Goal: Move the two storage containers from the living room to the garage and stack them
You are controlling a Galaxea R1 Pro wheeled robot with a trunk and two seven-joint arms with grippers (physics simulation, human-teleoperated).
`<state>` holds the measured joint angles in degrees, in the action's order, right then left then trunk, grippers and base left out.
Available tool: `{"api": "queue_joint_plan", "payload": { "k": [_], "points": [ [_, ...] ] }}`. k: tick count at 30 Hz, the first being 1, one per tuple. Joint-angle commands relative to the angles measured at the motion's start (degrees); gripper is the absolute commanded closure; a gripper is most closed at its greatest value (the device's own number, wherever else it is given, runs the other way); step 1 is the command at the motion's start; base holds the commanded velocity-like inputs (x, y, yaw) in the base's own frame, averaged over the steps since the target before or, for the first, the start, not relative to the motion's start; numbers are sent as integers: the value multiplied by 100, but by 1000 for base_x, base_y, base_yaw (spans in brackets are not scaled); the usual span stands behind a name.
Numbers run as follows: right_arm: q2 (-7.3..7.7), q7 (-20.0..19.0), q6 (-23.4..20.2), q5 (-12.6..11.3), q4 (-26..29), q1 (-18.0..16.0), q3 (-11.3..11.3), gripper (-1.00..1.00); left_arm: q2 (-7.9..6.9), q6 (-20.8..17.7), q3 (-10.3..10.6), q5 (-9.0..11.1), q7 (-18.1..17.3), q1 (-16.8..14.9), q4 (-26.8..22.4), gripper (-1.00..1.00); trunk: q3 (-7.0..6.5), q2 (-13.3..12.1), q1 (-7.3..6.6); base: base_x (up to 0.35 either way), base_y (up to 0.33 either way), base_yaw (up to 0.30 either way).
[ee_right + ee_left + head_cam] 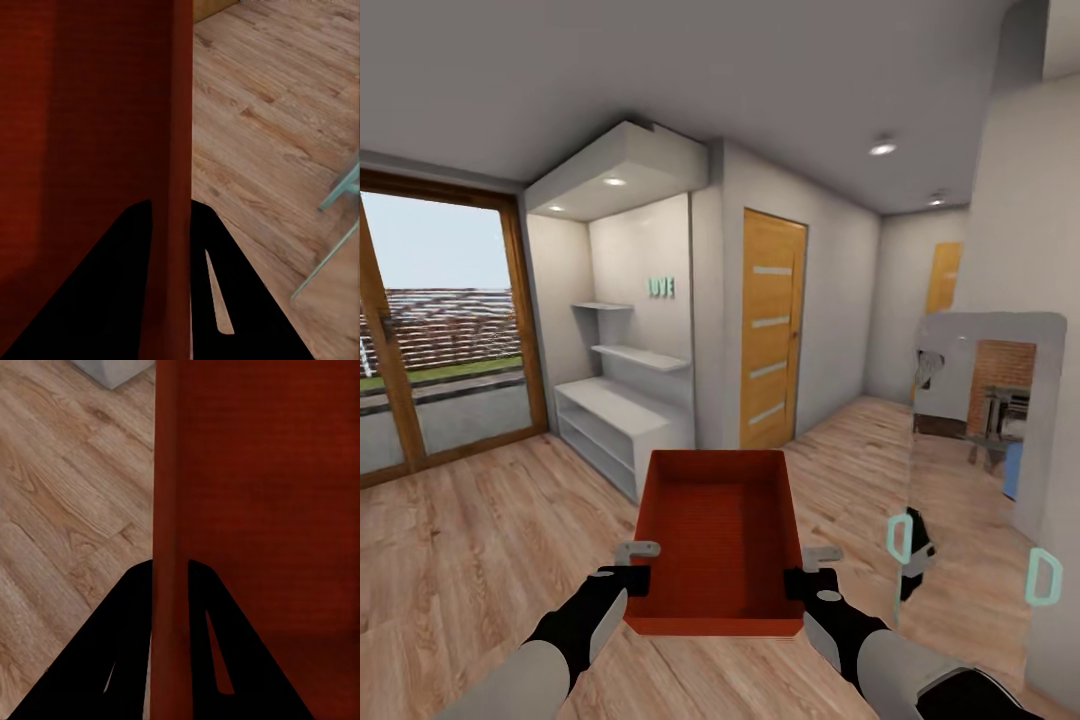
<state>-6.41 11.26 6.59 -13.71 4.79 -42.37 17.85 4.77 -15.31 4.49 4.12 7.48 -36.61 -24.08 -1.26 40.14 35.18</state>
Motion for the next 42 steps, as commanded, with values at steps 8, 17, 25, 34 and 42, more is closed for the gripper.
{"api": "queue_joint_plan", "payload": {
  "k": [8, 17, 25, 34, 42],
  "points": [
    [17, -10, 12, -44, 4, 0, -36, 100, -152, -34, -379, 45, 71, -4, -18, 100, 1, 2, 5, 325, 0, 0],
    [2, -10, 8, -39, 4, 0, -36, 100, -152, -34, -379, 45, 73, -4, -18, 100, 1, 2, 5, 325, 64, -54],
    [-1, -10, 0, -35, 4, 0, -36, 100, -152, -34, -379, 45, 77, -4, -24, 100, 1, 2, 5, 325, 137, -273],
    [-1, -10, 0, -35, 4, 0, -36, 100, -159, -34, -379, 46, 76, -4, -27, 100, 1, 2, 5, 318, 187, -282],
    [0, -10, 0, -35, 4, 0, -36, 100, -159, -34, -380, 46, 77, -4, -27, 100, 1, 2, 5, 317, 189, -282]
  ]
}}
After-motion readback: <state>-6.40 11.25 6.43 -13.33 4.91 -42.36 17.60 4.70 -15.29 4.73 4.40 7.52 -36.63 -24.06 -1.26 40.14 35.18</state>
